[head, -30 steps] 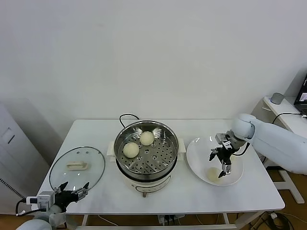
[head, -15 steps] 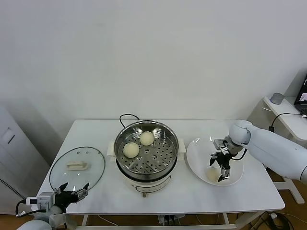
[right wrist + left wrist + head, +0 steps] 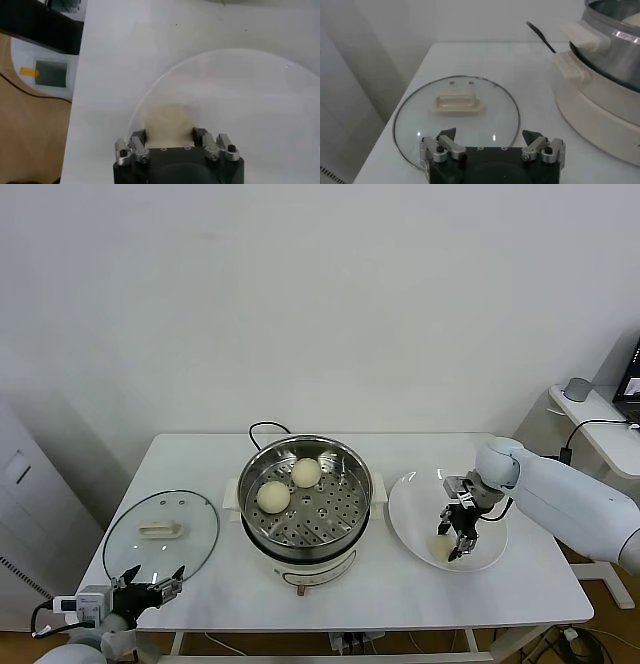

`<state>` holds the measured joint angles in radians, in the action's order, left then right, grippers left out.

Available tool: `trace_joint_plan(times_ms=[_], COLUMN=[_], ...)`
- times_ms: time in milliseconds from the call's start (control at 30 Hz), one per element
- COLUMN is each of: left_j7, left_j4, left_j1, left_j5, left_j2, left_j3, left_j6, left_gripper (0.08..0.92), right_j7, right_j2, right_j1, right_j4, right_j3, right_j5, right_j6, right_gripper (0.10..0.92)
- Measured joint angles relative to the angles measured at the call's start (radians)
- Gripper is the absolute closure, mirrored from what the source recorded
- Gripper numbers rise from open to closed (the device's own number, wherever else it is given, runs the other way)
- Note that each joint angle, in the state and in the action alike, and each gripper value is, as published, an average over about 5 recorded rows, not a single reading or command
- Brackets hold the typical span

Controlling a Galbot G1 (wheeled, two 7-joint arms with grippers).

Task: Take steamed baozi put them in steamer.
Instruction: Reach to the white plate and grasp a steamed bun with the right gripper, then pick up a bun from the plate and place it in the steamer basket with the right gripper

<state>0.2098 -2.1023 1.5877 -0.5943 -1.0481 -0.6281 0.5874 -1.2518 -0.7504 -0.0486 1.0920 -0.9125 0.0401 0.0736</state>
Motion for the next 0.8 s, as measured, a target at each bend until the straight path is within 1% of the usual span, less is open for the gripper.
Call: trace_joint_plan(times_ms=[167,400,567,800], left_j7=[0.002,0.003,0.004,0.005], left_j4=[-0.001,0.000,-0.003,-0.004], left_j1=[-0.001,-0.007,-0.008,-0.010], left_j5=[0.002,0.005,0.005,0.005], left_j2=[0.001,0.003,0.003,0.006], left_j3=[0.000,0.003,0.004,0.012], left_j6=[0.002,0.003,0.004,0.003], left_gripper=[0.177,0.177,0.177,0.177], right_j7=[-0.012,-0.023,-0.015,0.005], right_j2=[0.019,0.014,-0.021,-0.090], right_j1=[-0.053,-0.215,-0.326,-0.414], right_j4=[0.025,0.066,0.091,0.126], right_j3=[-0.025,-0.061,-0.064,-0.055], right_j5=[0.023,0.067,0.086,0.088], right_j6=[-0.003,-0.047,-0.110,-0.235], right_gripper=[0.499,0.494,0.491,0.491])
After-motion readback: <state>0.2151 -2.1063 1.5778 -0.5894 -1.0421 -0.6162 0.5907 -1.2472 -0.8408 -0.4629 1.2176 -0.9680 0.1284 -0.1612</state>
